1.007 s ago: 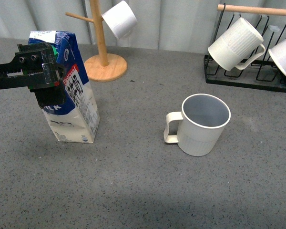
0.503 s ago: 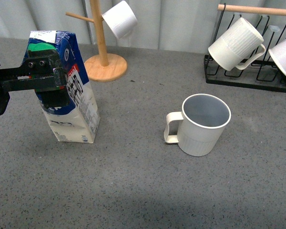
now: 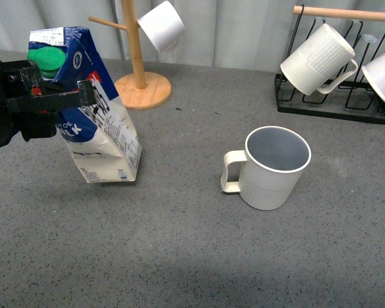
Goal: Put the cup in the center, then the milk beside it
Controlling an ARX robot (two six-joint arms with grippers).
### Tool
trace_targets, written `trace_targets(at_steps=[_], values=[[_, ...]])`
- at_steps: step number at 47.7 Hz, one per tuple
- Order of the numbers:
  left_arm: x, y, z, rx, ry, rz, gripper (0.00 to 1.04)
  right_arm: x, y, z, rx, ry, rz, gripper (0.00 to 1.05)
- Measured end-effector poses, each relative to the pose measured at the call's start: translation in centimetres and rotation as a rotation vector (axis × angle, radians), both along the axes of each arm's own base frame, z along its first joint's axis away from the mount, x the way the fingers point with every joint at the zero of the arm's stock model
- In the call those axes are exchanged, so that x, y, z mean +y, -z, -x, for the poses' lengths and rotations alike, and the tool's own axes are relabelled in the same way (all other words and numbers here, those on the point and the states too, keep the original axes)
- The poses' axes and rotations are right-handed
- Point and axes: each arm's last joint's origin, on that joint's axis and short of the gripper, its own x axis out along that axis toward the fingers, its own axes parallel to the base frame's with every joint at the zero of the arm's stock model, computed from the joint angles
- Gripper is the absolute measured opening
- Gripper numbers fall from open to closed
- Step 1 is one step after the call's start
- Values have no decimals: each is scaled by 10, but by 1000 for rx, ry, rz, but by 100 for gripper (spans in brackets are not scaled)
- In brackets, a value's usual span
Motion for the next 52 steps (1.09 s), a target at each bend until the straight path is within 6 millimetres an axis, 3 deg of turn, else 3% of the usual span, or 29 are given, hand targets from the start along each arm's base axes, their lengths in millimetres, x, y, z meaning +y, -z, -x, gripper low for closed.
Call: trace_targets(at_steps=[35, 52], values=[[-78, -1, -9, -55, 176, -55, 4, 0, 0, 0, 0, 0, 0, 96], [-91, 6, -5, -38, 215, -72, 4, 0, 0, 0, 0, 0, 0, 96]])
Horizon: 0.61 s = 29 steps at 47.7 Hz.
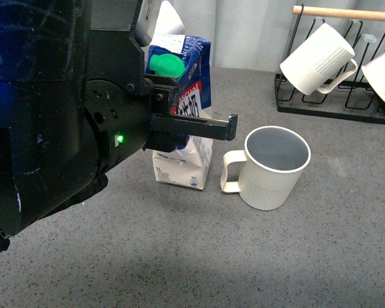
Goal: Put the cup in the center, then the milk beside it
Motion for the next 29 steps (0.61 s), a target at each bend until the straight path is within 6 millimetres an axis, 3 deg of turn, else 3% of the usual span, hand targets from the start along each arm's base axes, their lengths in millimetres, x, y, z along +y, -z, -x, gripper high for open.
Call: trace_targets(at_steps=[15, 29], values=[[-7, 5, 5, 20, 27, -29, 5, 0, 0, 0, 0, 0, 0, 96], [-11, 5, 7, 17, 35, -46, 63, 0, 0, 0, 0, 0, 0, 96]])
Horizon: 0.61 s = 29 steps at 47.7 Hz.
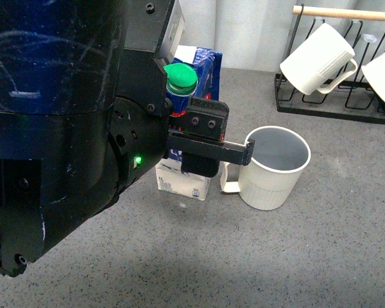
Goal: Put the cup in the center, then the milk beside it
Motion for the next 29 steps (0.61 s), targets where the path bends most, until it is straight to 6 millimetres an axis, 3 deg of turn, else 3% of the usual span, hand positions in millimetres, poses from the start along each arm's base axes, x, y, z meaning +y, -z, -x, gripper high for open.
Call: trace_targets(at_steps=[7, 12, 23, 29], values=[[1, -8, 1, -11, -6, 6, 89, 0, 0, 0, 0, 0, 0, 96], [2, -17, 2, -36, -11, 19, 100, 0, 0, 0, 0, 0, 0, 96], [10, -38, 0, -88, -43, 53, 98, 0, 0, 0, 0, 0, 0, 96], [26, -51, -6, -112, -107, 80, 98, 0, 0, 0, 0, 0, 0, 96]])
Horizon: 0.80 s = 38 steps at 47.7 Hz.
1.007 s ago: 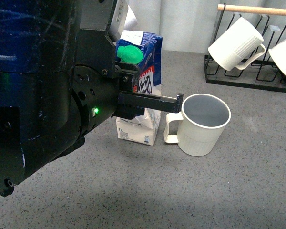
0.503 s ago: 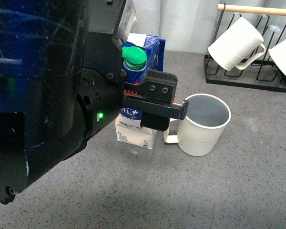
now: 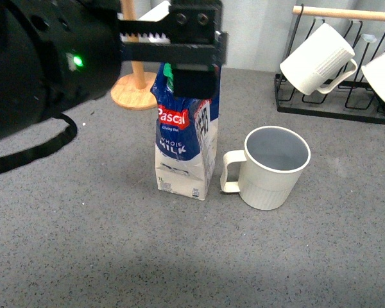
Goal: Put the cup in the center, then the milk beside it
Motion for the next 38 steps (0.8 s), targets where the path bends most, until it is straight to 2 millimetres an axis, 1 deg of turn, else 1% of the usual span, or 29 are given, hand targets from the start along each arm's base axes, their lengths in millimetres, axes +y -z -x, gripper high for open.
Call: trace_targets(at_steps=[6, 16, 25, 29, 30, 33, 38], values=[[25, -7, -6, -7, -76, 9, 98, 0, 0, 0, 0, 0, 0, 96], [58, 4, -3, 26, -161, -13, 98, 0, 0, 0, 0, 0, 0, 96], [83, 13, 5, 64, -264, -25, 98, 0, 0, 0, 0, 0, 0, 96], [86, 13, 6, 61, -278, -28, 98, 0, 0, 0, 0, 0, 0, 96], [86, 13, 6, 54, -274, -31, 98, 0, 0, 0, 0, 0, 0, 96], [89, 15, 9, -40, -219, -19, 89, 0, 0, 0, 0, 0, 0, 96], [98, 13, 25, -188, -193, -12, 73, 0, 0, 0, 0, 0, 0, 96]])
